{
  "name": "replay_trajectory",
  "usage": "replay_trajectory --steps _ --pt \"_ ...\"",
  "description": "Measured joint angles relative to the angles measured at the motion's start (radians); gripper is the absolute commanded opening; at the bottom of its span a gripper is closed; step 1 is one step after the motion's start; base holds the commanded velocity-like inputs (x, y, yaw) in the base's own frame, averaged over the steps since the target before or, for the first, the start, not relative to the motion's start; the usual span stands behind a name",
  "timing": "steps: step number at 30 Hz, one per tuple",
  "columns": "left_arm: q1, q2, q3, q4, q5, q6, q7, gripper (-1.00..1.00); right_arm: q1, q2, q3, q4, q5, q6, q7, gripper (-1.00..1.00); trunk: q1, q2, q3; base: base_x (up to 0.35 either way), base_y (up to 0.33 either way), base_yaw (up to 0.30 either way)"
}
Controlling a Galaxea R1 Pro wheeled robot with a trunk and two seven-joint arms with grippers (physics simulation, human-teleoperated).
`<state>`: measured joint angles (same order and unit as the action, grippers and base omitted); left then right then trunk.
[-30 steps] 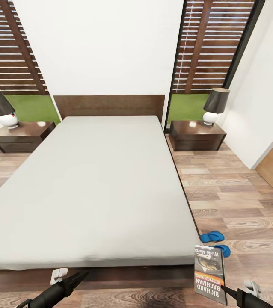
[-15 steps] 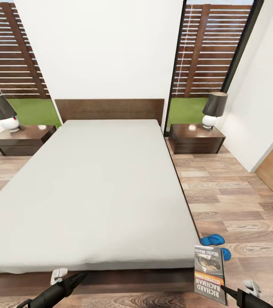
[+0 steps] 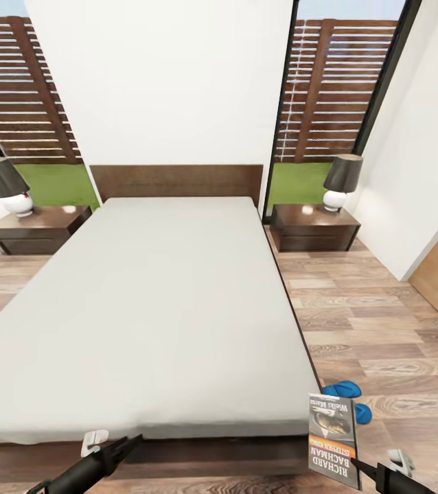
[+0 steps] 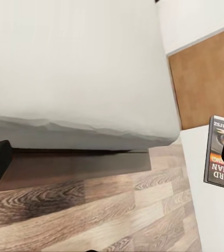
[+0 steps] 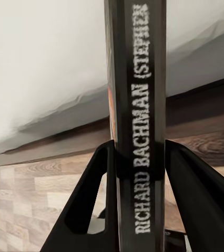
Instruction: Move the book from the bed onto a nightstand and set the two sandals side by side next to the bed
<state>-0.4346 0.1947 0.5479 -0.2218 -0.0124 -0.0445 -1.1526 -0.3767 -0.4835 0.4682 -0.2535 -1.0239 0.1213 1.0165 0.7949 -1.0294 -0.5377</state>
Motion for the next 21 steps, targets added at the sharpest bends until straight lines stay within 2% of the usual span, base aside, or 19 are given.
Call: replay_trajectory --steps 17,21 --pt "0.000 -0.008 -0.001 0.018 -0.001 -0.004 0.004 1.00 0.000 0.007 0.000 0.001 0.000 0.000 0.000 -1.00 0.000 0.000 0.027 0.000 0.000 0.000" --pt "0.000 -0.031 -0.001 0.041 -0.004 -0.040 0.104 1.00 0.000 0.007 0.000 0.001 0.000 0.000 -0.001 -1.00 0.000 0.000 0.034 0.000 0.000 0.000"
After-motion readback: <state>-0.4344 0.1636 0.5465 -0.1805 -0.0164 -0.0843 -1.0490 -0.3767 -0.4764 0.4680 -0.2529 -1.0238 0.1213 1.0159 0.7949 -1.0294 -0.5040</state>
